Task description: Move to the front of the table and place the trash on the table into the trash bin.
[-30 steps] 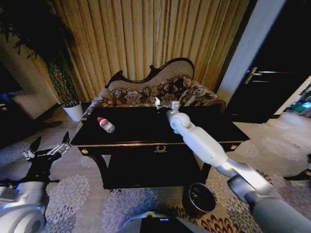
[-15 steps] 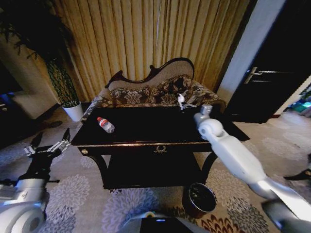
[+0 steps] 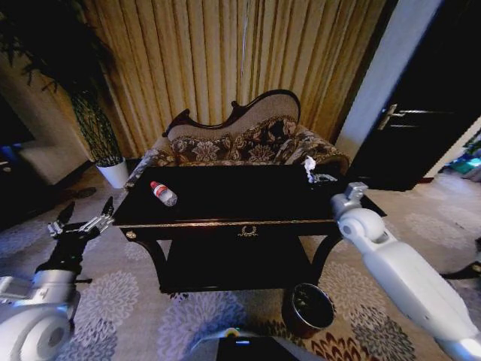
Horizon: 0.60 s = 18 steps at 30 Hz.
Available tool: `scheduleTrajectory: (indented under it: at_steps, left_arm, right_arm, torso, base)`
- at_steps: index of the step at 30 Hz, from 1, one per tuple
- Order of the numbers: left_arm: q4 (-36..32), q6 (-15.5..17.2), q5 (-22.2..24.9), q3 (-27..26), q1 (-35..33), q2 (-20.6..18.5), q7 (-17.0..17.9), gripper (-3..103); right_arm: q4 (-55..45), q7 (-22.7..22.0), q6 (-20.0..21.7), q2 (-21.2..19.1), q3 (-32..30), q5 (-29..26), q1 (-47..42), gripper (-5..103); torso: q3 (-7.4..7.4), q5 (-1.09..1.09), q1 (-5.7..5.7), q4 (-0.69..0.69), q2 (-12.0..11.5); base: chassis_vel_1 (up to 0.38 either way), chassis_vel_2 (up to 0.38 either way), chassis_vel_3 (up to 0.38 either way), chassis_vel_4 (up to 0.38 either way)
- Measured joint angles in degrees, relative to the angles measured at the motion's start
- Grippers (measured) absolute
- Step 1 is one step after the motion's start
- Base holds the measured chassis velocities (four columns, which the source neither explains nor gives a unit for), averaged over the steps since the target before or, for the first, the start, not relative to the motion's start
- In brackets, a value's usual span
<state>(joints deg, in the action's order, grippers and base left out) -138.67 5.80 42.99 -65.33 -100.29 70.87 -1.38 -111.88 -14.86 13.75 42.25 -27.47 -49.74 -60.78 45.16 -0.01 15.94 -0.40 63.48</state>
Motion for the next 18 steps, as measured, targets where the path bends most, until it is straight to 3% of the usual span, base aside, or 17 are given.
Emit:
scheduleTrajectory:
  at_steps: [6, 12, 18]
  left_arm:
    - [0.6, -0.1, 0.6, 0.0, 0.1, -0.4, -0.2, 100]
    - [0.6, 1.2, 1.0, 0.0, 0.6, -0.4, 0.5, 100]
    - [0.8, 1.6, 1.1, -0.4, 0.3, -0.3, 0.6, 100]
  right_arm:
    - [-4.1, -0.1, 0.0, 1.9, -6.9, 1.3, -8.9, 0]
    - [-6.0, 1.5, -2.1, 5.7, -9.8, 7.2, -13.3, 0]
    - [-8.3, 2.1, -2.5, 7.6, -11.7, 9.6, -16.4, 0]
  torso:
    - [0.00, 0.00, 0.00, -0.02, 0.0]
    - [0.01, 0.00, 0.00, -0.01, 0.0]
    - [0.01, 0.01, 0.00, -0.01, 0.0]
  base:
    - [0.000, 0.000, 0.000, 0.000]
    - [0.000, 0.000, 0.000, 0.000]
    - [0.000, 0.000, 0.000, 0.000]
